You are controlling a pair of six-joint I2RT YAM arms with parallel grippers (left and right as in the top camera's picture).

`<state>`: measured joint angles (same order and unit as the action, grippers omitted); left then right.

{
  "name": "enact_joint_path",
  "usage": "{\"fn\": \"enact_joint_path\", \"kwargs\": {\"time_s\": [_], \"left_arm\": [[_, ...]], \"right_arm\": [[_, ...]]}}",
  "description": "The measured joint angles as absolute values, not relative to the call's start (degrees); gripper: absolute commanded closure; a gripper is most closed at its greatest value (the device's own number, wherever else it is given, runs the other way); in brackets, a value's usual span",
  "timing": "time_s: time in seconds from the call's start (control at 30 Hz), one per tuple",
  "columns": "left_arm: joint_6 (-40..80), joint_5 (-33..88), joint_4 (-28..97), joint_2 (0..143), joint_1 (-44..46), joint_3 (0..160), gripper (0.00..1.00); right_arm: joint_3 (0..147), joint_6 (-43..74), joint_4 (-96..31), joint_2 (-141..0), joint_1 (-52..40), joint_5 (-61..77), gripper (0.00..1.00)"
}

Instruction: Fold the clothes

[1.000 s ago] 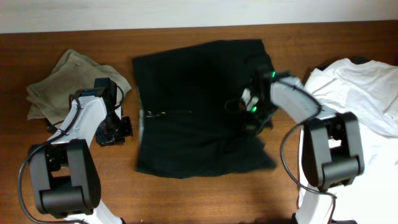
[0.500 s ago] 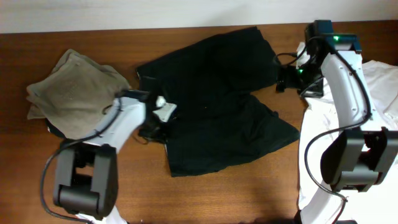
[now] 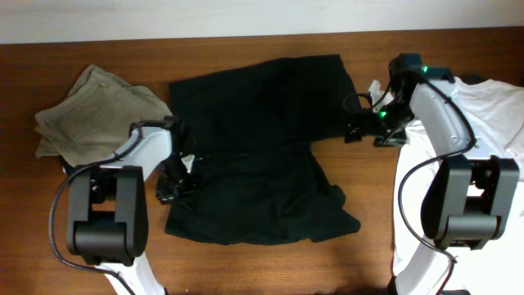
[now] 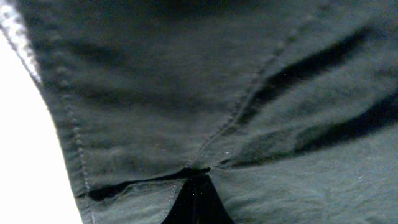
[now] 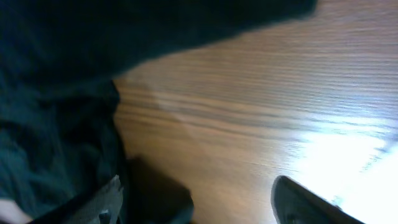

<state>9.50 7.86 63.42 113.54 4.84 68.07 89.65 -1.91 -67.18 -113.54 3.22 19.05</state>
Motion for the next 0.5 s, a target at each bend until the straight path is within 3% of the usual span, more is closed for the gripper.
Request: {"fn": "enact_joint_path", "kwargs": {"time_s": [0.1, 0.13, 0.17, 0.27, 0.33, 0.37, 0.4, 0.43, 0.5], "left_arm": [[9.52, 7.7, 63.44, 113.51, 3.11, 67.92, 1.0], [9.54, 7.46, 63.46, 113.51, 3.27, 67.92, 1.0], [9.54, 7.31, 63.46, 113.51, 3.42, 67.92, 1.0], [9.52, 7.25, 63.46, 113.51, 3.42, 67.94, 1.0], [9.5, 7.07, 63.46, 113.47, 3.49, 67.94, 1.0], [9.47, 7.03, 63.42, 113.47, 3.46, 67.92, 1.0], [9.47, 6.98, 63.4, 113.47, 3.46, 67.92, 1.0], [9.47, 6.94, 63.35, 113.47, 3.49, 67.88, 1.0], [9.47, 6.92, 63.33, 113.47, 3.46, 67.88, 1.0]], "right_arm": [[76.23, -8.12, -62.76, -113.89, 0.14, 28.01, 0.18], [73.23, -12.08, -62.59, -113.97, -2.44, 31.92, 0.7], [72.29, -14.26, -62.41, -113.97, -3.92, 34.09, 0.96], [73.36, -12.38, -62.89, -113.99, -5.41, 32.12, 0.96], [86.04, -7.77, -73.25, -114.48, -3.66, 21.63, 0.96], [92.29, -6.09, -75.92, -114.34, -3.14, 17.43, 0.89], [100.29, -3.4, -79.72, -114.34, -3.03, 12.97, 0.12], [106.3, -1.91, -81.34, -113.38, -3.38, 9.17, 0.01], [109.51, -0.34, -84.79, -113.19, -2.76, 3.64, 0.01]]}}
